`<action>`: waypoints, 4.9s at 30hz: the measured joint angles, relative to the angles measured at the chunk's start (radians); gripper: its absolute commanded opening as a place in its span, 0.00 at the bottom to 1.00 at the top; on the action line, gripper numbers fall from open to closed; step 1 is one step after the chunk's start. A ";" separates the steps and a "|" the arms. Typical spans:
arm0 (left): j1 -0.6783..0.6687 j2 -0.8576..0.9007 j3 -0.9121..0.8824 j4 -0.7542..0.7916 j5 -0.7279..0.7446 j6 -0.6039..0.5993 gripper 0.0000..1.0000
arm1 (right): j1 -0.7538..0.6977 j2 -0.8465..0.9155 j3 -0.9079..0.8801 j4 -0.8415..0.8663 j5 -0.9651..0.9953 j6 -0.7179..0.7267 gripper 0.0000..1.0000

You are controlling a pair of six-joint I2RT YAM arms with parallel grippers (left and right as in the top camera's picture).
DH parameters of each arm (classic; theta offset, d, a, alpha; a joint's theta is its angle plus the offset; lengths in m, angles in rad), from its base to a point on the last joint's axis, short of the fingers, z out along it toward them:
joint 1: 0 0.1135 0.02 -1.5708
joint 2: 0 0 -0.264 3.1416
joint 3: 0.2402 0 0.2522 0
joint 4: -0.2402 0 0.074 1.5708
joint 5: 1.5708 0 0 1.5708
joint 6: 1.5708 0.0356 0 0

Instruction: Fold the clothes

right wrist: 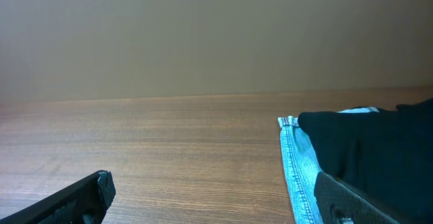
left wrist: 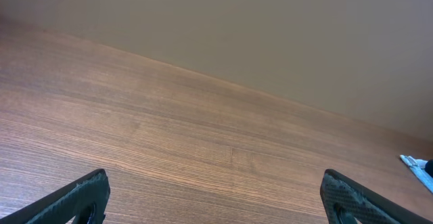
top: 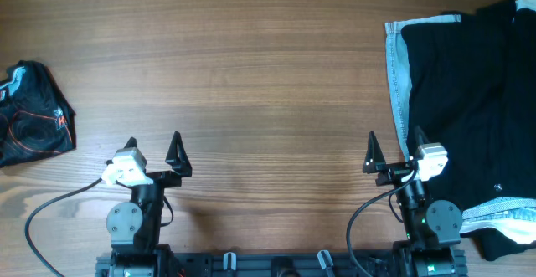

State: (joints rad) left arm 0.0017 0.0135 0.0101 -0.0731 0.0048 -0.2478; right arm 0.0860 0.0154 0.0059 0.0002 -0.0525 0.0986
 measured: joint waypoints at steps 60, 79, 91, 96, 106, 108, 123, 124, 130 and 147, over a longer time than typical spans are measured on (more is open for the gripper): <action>0.000 0.847 0.706 -0.460 0.021 -0.042 1.00 | -0.013 1.003 0.837 -0.662 0.076 -0.037 1.00; 0.000 0.986 0.728 -0.469 0.045 -0.043 1.00 | -0.242 1.565 0.853 -0.394 0.242 0.203 0.72; 0.000 0.988 0.728 -0.470 0.046 -0.043 1.00 | -0.242 1.641 0.853 -0.296 0.143 0.204 0.68; 0.000 0.988 0.728 -0.469 0.046 -0.043 1.00 | -0.242 1.681 0.853 -0.298 0.196 0.233 0.16; 0.000 0.989 0.728 -0.470 0.045 -0.043 1.00 | -0.242 1.617 0.891 -0.381 0.166 0.159 0.04; 0.000 0.989 0.728 -0.469 0.045 -0.043 1.00 | -0.240 1.479 1.000 -0.448 -0.006 0.078 0.04; 0.000 0.990 0.728 -0.438 0.048 -0.043 1.00 | 0.400 1.614 1.017 -0.082 -0.291 0.247 0.68; 0.000 0.990 0.728 -0.438 0.060 -0.043 1.00 | 0.409 1.620 1.017 -0.116 -0.270 0.241 0.77; -0.008 1.004 0.728 -0.450 0.282 -0.051 1.00 | 0.265 1.536 1.024 -0.347 -0.032 0.189 1.00; -0.692 1.707 0.741 0.148 0.468 -0.613 0.32 | 0.000 1.374 1.033 -0.652 0.020 0.184 1.00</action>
State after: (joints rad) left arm -0.6903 1.7206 0.7509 0.0746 0.4725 -0.8612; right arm 0.0860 1.3891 1.0386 -0.6514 -0.0322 0.2829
